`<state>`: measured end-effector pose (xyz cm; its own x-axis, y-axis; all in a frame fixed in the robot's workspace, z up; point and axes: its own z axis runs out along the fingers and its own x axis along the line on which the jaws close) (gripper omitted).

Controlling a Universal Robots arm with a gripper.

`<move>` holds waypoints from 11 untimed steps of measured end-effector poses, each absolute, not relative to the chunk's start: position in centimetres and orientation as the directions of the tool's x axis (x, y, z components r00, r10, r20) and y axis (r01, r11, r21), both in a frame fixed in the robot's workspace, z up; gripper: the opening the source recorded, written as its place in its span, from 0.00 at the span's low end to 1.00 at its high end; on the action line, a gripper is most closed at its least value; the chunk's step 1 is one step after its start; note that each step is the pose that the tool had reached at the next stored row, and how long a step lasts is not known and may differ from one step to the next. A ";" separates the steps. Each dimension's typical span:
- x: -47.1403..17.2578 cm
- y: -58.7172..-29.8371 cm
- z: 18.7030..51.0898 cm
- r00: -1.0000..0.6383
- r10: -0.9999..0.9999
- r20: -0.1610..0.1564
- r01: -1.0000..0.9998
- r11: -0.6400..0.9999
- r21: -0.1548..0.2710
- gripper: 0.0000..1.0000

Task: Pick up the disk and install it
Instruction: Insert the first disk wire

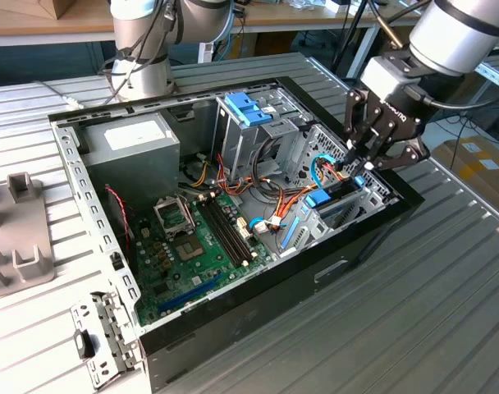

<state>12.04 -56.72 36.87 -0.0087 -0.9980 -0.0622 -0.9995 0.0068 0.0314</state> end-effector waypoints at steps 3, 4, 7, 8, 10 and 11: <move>12.0 -56.7 36.9 -0.009 -0.998 -0.063 -0.999 0.007 0.031 0.29; 12.0 -56.7 36.9 -0.009 -0.998 -0.064 -0.999 0.007 0.032 0.22; 12.5 -56.7 36.7 -0.010 -0.997 -0.077 -0.999 0.006 0.045 0.11; 12.9 -56.7 36.7 -0.010 -0.997 -0.078 -0.999 0.006 0.050 0.11; 13.3 -56.7 36.7 -0.010 -0.997 -0.079 -0.999 0.006 0.053 0.11; 13.6 -56.7 36.6 -0.010 -0.997 -0.079 -0.999 0.006 0.054 0.11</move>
<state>13.59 -56.75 36.65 -0.0103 -0.9968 -0.0791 -0.9985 0.0061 0.0538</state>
